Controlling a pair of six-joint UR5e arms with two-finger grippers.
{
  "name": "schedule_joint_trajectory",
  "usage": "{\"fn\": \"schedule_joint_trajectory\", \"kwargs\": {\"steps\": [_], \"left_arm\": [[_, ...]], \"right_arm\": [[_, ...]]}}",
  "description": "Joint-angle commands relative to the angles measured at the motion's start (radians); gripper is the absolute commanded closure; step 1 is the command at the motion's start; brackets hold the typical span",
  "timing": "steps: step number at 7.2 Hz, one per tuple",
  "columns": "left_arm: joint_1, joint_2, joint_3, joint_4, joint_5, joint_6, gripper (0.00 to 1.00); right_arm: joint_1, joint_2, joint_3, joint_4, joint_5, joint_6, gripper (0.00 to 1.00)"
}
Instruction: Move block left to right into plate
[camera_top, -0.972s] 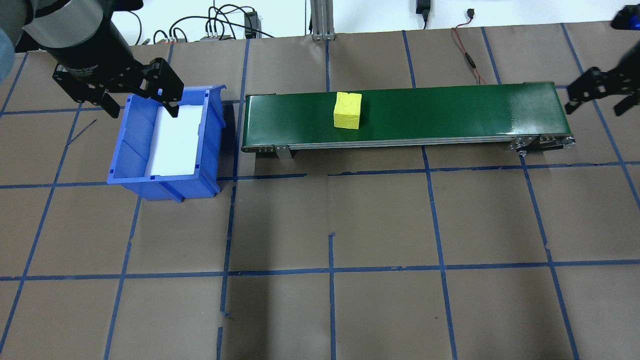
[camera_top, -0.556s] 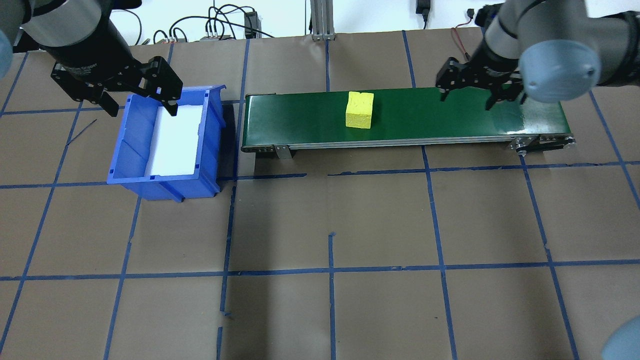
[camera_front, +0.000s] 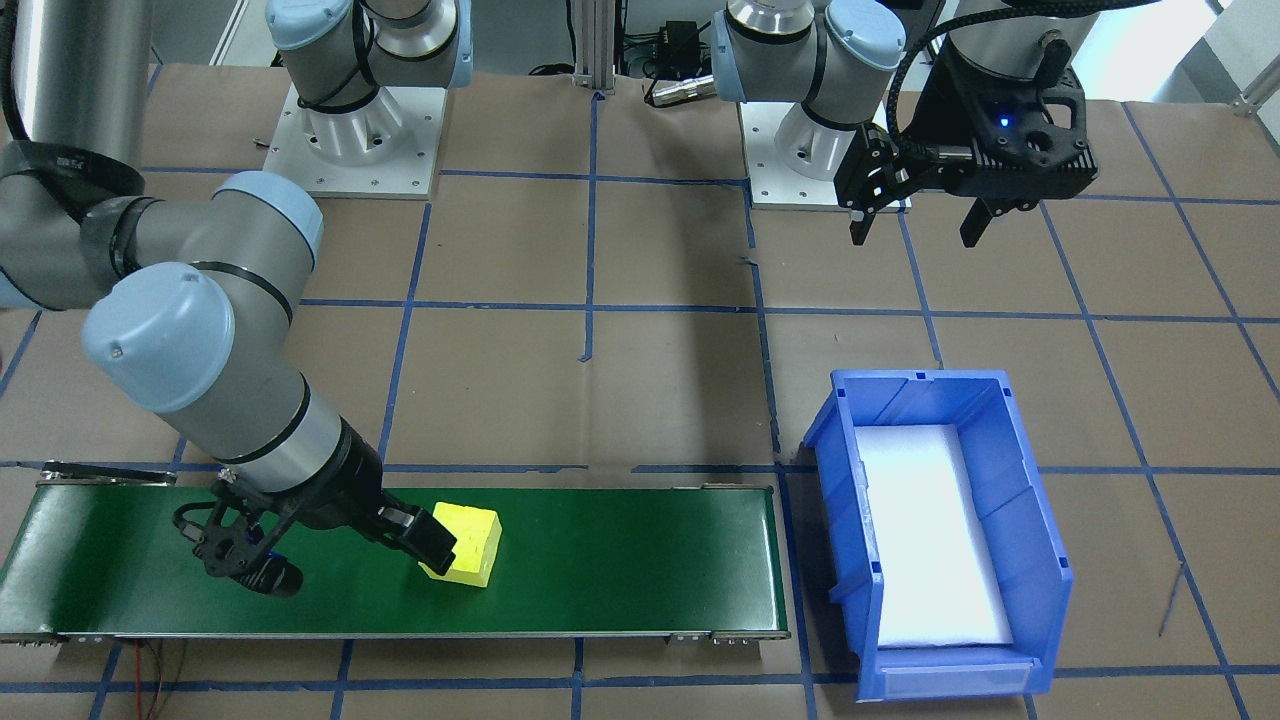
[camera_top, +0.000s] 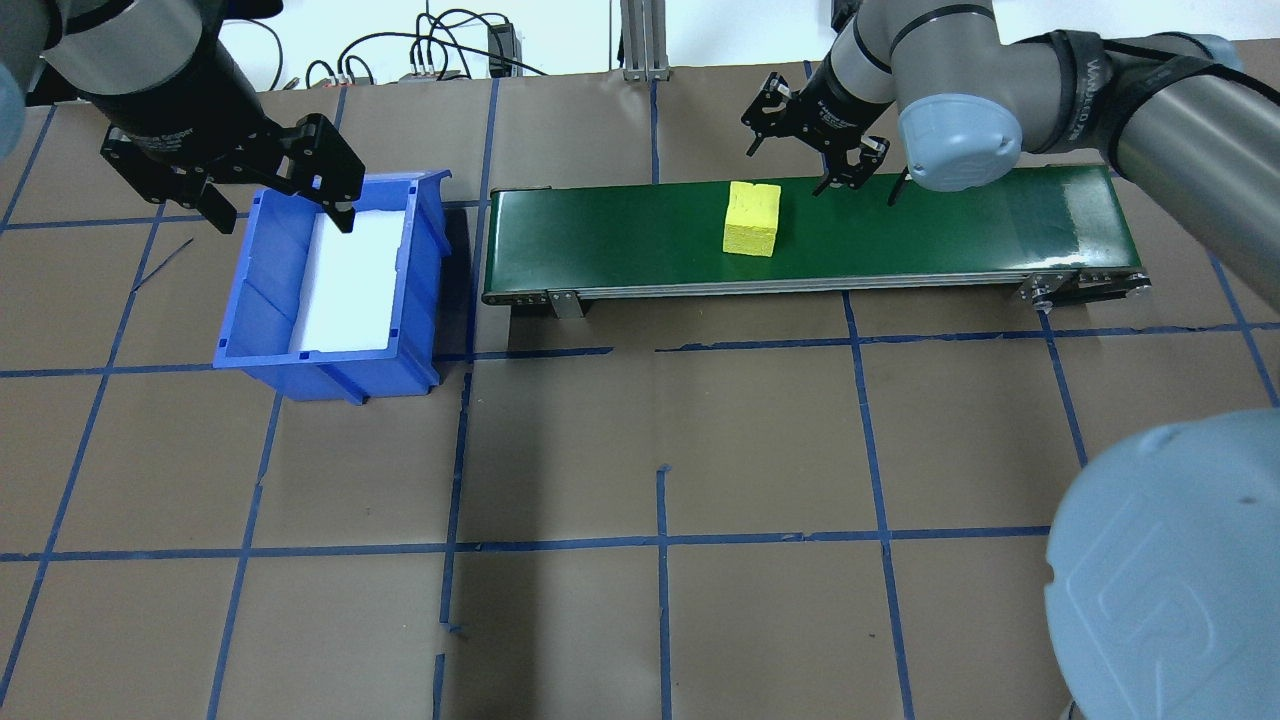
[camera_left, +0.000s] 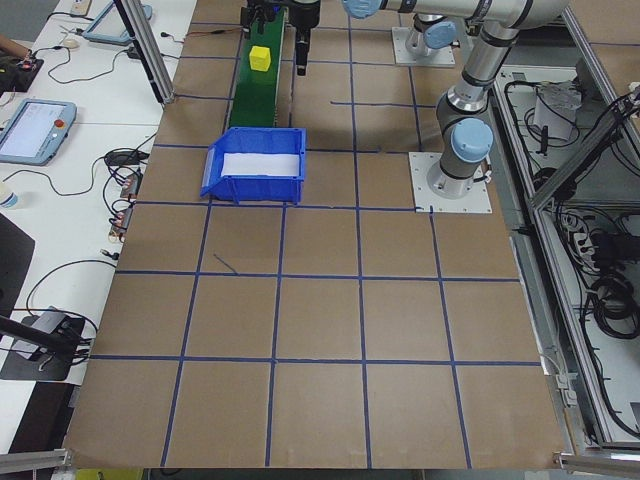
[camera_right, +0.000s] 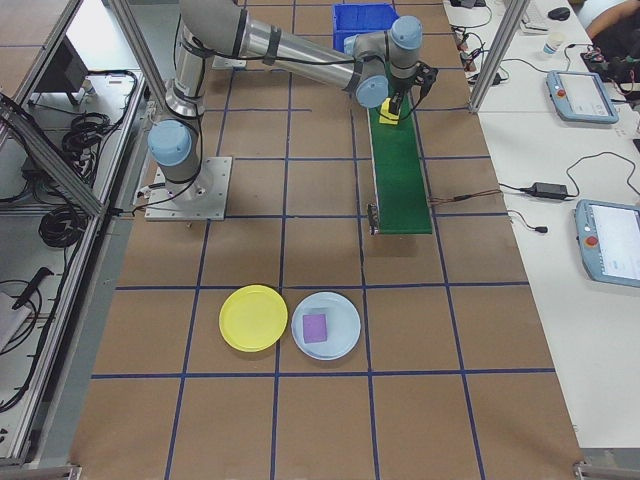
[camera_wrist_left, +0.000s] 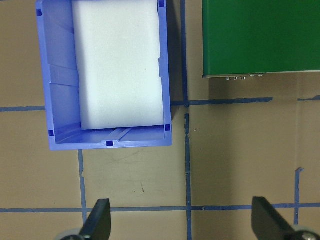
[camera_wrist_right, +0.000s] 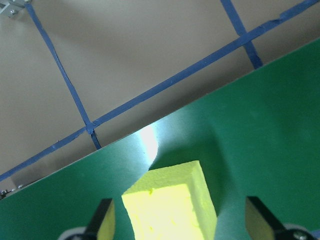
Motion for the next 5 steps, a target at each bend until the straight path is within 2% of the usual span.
{"fn": "schedule_joint_trajectory", "kwargs": {"steps": [1,3,4,5], "left_arm": [[-0.001,0.005,0.0,0.0,0.001,0.001,0.0],[-0.001,0.005,-0.002,-0.001,0.001,0.001,0.0],[-0.001,0.005,-0.002,-0.002,0.001,0.0,0.0],[-0.002,0.005,-0.002,-0.002,0.001,0.001,0.0]], "right_arm": [[0.003,0.038,0.026,-0.021,0.008,0.0,0.02],[0.009,0.039,0.053,-0.021,0.004,-0.035,0.0],[0.009,0.041,0.062,-0.021,-0.081,-0.119,0.16],[0.009,0.035,0.068,-0.02,-0.158,-0.169,0.42]]}}
